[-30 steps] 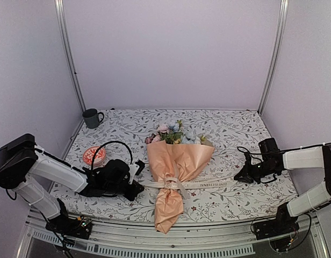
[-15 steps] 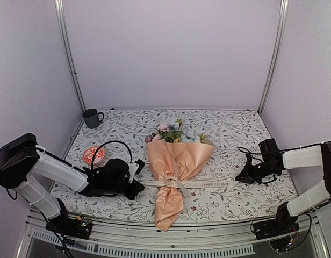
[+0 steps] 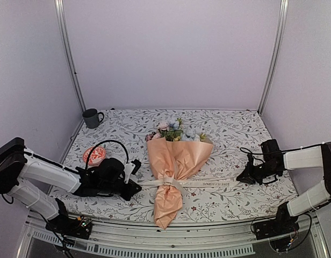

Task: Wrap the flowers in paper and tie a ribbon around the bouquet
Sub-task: Tie the half-tied ribbon around the folded bouquet.

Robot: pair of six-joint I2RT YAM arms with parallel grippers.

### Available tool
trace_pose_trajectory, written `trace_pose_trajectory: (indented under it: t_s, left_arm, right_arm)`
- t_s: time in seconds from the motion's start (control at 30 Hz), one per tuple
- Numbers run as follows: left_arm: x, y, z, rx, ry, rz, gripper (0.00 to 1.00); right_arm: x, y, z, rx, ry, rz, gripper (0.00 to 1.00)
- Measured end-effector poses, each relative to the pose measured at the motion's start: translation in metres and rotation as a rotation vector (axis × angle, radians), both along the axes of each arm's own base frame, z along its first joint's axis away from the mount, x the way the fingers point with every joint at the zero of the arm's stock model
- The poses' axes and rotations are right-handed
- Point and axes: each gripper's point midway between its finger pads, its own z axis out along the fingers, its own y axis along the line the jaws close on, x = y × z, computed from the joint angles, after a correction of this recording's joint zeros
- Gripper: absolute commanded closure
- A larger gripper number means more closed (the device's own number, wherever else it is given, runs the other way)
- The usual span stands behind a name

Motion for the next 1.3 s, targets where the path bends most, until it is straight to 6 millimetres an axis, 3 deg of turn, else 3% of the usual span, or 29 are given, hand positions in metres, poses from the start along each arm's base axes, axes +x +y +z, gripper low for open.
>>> trace_pose_trajectory:
  t_s: [0.1, 0.37, 0.87, 1.1, 1.3]
  left_arm:
    - [-0.001, -0.002, 0.005, -0.014, -0.007, -0.014, 1.00]
    - [-0.010, 0.004, -0.013, 0.017, 0.060, -0.003, 1.00]
    - [-0.010, 0.003, -0.013, -0.008, 0.070, 0.018, 1.00]
    - [-0.014, -0.001, -0.012, -0.009, 0.064, -0.025, 1.00]
    - [-0.015, -0.007, -0.012, 0.003, 0.057, -0.058, 1.00]
  right_arm:
    - [0.000, -0.001, 0.000, -0.001, 0.000, -0.002, 1.00]
    - [0.003, -0.007, 0.000, -0.001, -0.004, -0.028, 1.00]
    - [0.003, -0.012, 0.001, 0.000, -0.007, -0.048, 0.99]
    - [0.008, -0.010, 0.010, -0.008, -0.022, -0.023, 0.60]
    - [0.032, -0.003, 0.061, -0.059, -0.163, 0.003, 0.47]
